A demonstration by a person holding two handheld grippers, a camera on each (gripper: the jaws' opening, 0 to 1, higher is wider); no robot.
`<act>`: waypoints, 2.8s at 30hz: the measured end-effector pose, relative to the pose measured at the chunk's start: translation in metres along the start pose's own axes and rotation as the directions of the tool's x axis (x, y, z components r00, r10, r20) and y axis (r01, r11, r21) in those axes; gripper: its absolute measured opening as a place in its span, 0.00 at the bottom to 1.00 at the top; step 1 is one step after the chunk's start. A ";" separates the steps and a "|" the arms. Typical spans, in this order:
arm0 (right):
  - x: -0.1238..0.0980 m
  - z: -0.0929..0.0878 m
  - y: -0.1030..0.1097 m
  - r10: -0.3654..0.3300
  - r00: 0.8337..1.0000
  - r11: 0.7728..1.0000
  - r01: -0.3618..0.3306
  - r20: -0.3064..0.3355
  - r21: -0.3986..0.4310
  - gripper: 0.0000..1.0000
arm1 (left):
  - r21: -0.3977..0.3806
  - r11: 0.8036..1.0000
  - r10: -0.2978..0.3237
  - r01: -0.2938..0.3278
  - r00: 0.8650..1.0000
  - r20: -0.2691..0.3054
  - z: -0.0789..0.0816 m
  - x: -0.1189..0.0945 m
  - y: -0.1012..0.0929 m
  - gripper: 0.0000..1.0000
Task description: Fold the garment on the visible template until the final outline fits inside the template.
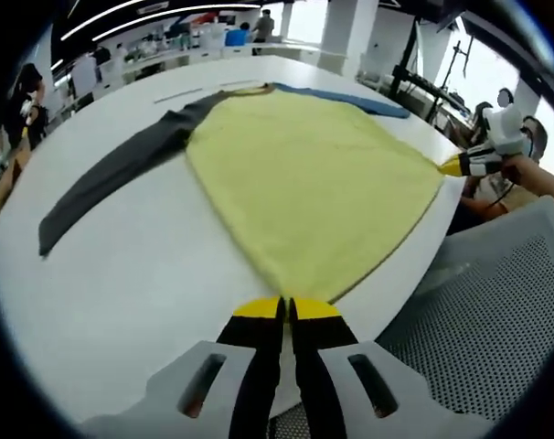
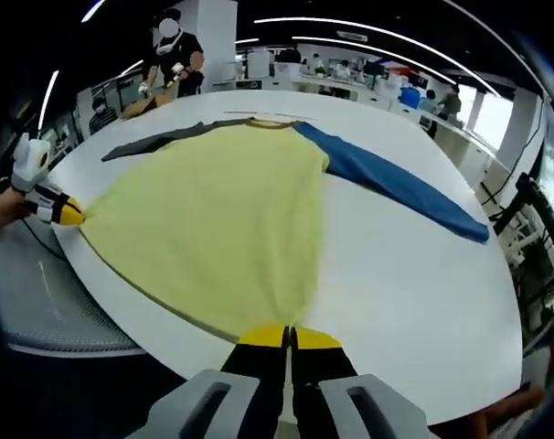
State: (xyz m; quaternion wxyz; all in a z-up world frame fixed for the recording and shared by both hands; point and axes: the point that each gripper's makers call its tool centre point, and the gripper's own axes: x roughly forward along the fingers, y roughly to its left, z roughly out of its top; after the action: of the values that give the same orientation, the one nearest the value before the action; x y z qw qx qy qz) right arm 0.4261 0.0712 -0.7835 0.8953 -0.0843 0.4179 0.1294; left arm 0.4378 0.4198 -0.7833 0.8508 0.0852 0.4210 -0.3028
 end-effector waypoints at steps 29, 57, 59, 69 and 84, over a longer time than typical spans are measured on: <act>-0.003 0.022 -0.006 0.043 0.987 0.999 -0.040 0.156 -0.022 0.38 | -0.057 0.998 0.009 0.002 0.980 0.197 0.033 -0.008 0.012 0.48; -0.005 0.100 -0.140 -0.090 0.922 0.982 0.019 0.375 0.188 0.97 | -0.034 0.999 0.007 0.005 0.937 0.349 0.064 -0.014 0.011 0.96; -0.005 0.104 -0.150 -0.104 0.913 0.981 0.028 0.395 0.194 0.96 | -0.022 1.000 0.013 -0.006 0.941 0.338 0.063 -0.013 0.012 0.96; -0.001 0.108 -0.187 -0.171 0.898 0.960 0.060 0.404 0.273 0.90 | 0.000 1.000 0.010 -0.011 0.927 0.374 0.073 -0.018 0.011 0.99; 0.009 0.110 -0.239 -0.237 0.908 0.939 0.122 0.345 0.322 0.67 | -0.007 1.000 0.026 -0.025 0.928 0.372 0.076 -0.017 0.012 0.98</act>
State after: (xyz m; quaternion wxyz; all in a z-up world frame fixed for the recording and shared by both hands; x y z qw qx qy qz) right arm 0.5834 -0.1267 -0.7104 0.9695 0.0374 0.2421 -0.0039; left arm 0.4877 0.4066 -0.7240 0.9191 0.0309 0.2512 -0.3020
